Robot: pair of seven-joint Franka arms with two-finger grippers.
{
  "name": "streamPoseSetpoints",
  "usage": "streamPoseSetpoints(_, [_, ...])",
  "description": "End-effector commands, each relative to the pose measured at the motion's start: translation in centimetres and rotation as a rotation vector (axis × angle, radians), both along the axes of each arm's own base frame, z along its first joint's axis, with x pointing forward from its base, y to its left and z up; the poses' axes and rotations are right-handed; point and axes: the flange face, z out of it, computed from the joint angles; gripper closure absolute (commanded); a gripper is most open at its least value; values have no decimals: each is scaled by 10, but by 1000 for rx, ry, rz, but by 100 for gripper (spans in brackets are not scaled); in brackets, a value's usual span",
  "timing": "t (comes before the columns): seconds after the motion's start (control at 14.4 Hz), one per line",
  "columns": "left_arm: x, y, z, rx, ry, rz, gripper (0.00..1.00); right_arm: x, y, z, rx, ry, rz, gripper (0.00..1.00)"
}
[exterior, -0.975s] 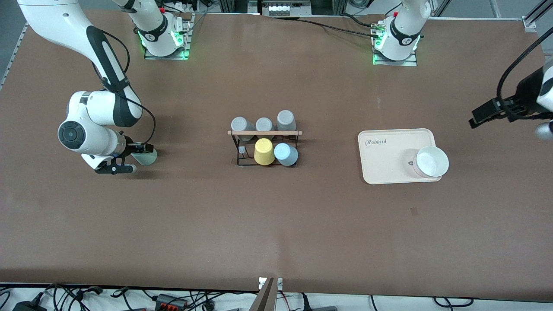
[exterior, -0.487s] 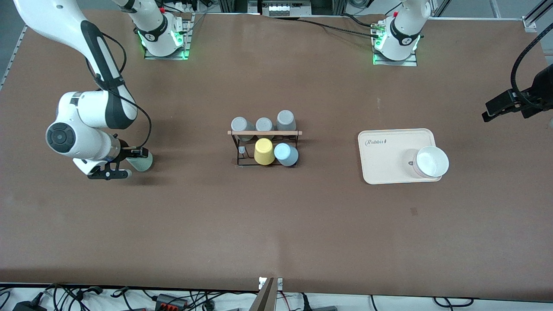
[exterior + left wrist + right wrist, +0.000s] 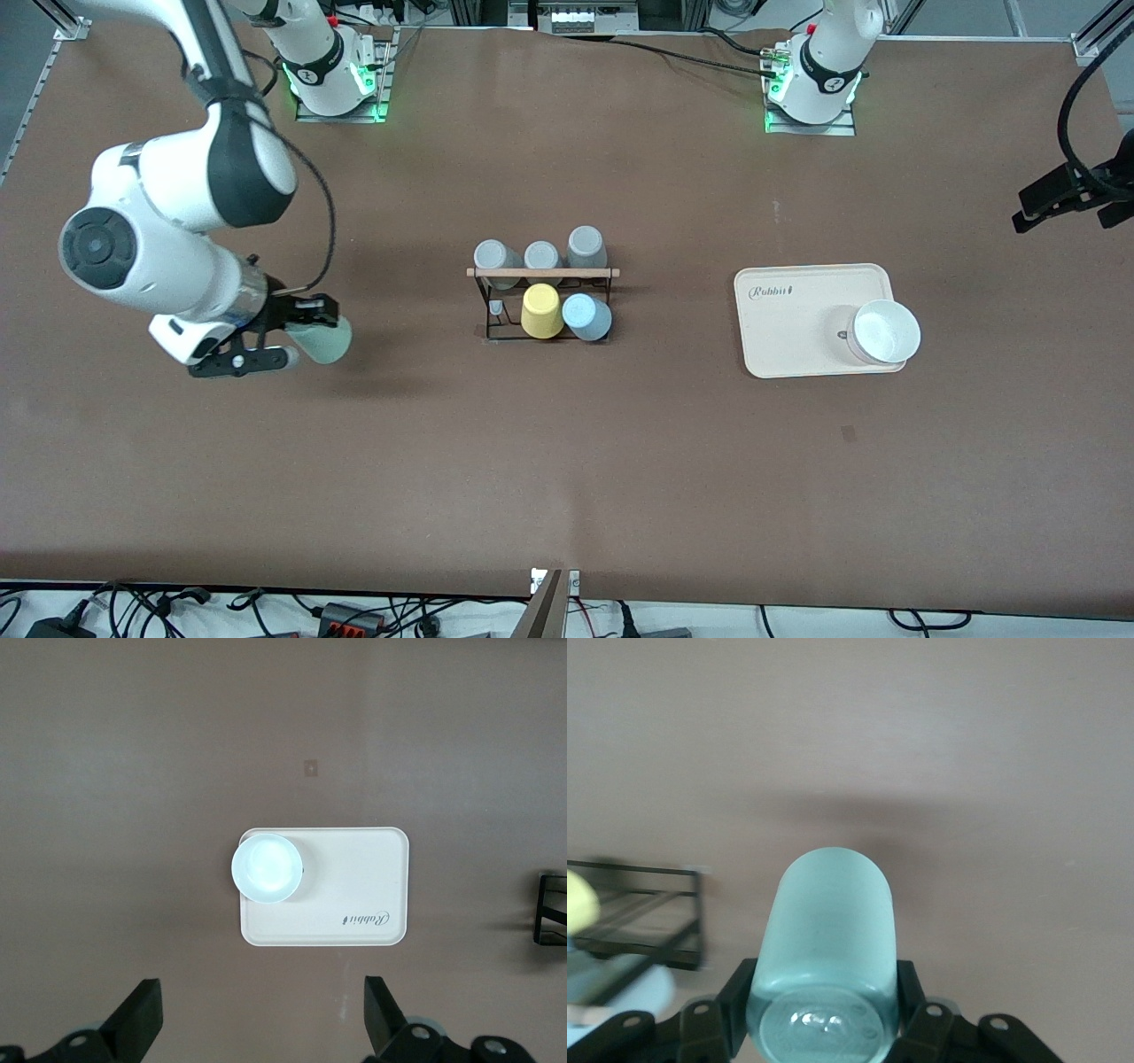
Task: Hang scattered cups on rack with three cups
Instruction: 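Carry the teal cup with the right gripper to the rack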
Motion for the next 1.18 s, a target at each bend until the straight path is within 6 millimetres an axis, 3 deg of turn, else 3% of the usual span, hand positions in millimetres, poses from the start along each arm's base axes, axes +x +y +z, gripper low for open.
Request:
streamPoseSetpoints(0.0, [-28,-1,5,-20,-3,-31,0,-14,66,2,20,28,-100,82])
streamPoseSetpoints(0.14, [-33,2,3,-24,0,-28,0,-25,104,4,21,30,-154,82])
streamPoseSetpoints(0.63, [-35,7,10,-23,10,-5,0,-48,193,-14,-12,37,-286,82])
streamPoseSetpoints(0.91, [-41,6,24,-25,18,-5,0,-40,208,-33,-19,33,-296,82])
streamPoseSetpoints(1.11, [-35,9,17,-84,18,-4,0,-48,223,-48,-35,45,-294,82])
